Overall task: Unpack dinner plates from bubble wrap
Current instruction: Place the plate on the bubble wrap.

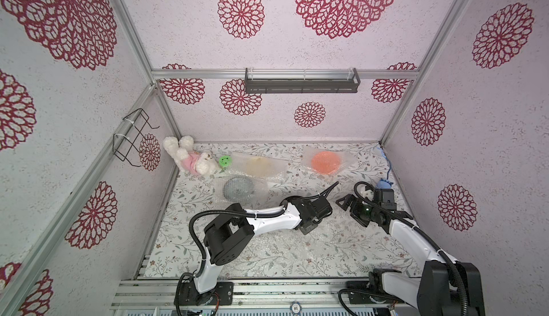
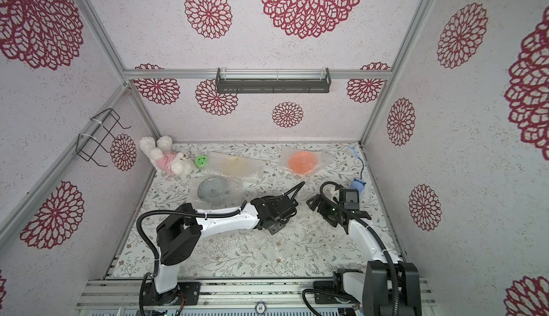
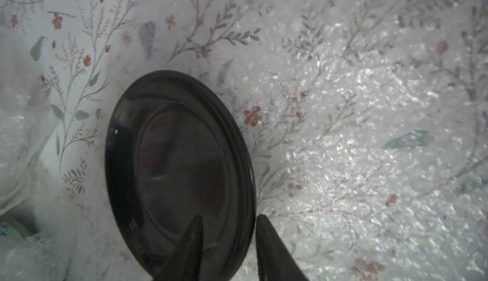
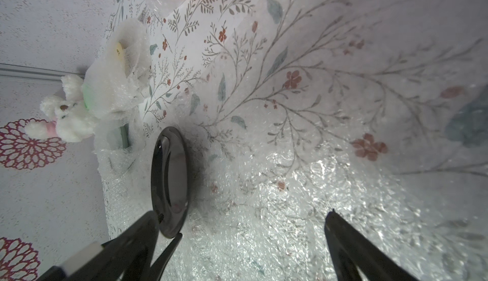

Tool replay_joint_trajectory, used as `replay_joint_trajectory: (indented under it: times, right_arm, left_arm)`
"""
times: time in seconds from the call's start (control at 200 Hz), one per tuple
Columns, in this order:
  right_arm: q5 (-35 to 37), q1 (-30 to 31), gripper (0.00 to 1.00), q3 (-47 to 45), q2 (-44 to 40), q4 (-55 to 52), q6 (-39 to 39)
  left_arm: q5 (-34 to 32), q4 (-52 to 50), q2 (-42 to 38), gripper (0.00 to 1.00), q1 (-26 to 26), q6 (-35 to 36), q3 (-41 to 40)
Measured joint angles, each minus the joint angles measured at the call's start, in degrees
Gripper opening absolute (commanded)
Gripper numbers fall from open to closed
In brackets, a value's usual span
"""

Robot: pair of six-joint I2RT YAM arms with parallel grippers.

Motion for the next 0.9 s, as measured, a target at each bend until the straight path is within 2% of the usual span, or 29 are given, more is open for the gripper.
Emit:
replay_joint_trajectory:
  times: [0.16,0.245,0.34,0.415,0.56,0.721,0.901]
  right_arm:
    - [-0.02,0.02,0.99,-0.02,0.0,0.0,-0.02]
    - [-0.02,0.26,0.99,-0.02,0.0,-0.02,-0.09]
    - [-0.11,0.96,0.99,0.0,0.07,0.0,-0.17]
    - [-0.48,2.38,0.98,0.02,0.5,0.24,-0.37]
    - [-0.74,7.06,0.93,1.07,2.69,1.05,-0.66]
    - [-1.11,12.96,0.84,3.82,8.46,3.96,-1.53]
    - [-1.14,19.26,0.67,7.96,18.99,7.5,-2.89]
  left_arm:
    - [2.03,0.09,1.42,0.59,-1.2,-1.16,0.44]
    - [3.82,0.17,1.33,0.69,-1.44,-2.01,0.48]
    - [7.45,2.71,-2.54,0.8,-1.22,-3.93,-1.9]
    - [11.13,5.64,-9.99,0.85,-0.59,-6.45,-6.47]
    - [15.69,13.84,-29.55,1.0,1.73,-12.0,-17.07]
    - [18.29,23.76,-47.63,0.97,5.25,-18.71,-30.97]
    - [19.82,29.2,-59.84,0.97,9.53,-26.84,-45.22]
